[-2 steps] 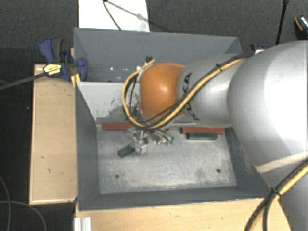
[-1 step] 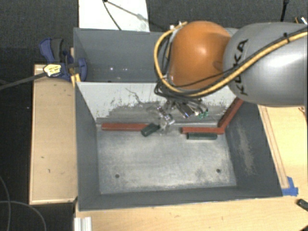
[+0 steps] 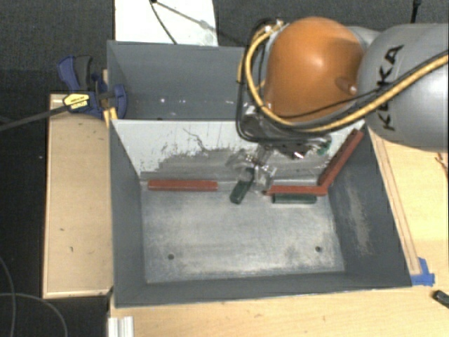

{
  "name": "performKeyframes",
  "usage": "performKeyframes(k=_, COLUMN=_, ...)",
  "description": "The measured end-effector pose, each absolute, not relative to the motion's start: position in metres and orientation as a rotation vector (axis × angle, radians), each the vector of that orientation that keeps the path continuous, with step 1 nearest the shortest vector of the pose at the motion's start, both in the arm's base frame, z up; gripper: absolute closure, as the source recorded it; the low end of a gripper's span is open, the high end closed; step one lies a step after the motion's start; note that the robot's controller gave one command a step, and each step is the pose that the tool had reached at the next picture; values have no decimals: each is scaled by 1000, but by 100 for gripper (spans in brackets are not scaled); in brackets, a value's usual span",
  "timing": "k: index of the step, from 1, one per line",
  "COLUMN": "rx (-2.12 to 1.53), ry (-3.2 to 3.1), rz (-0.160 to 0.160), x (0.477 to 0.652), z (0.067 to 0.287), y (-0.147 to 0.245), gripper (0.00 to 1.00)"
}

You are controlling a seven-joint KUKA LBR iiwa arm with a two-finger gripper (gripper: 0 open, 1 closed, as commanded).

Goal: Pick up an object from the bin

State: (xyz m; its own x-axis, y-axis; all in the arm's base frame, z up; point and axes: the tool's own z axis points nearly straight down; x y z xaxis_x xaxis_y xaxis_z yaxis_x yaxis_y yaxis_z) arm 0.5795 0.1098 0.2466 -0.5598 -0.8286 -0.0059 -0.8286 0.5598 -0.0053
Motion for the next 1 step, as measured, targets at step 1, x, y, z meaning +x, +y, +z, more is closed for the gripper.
performKeyframes(k=1, rx=-1930, ry=2469, rz=-1, x=573, z=246, y=123, gripper=100)
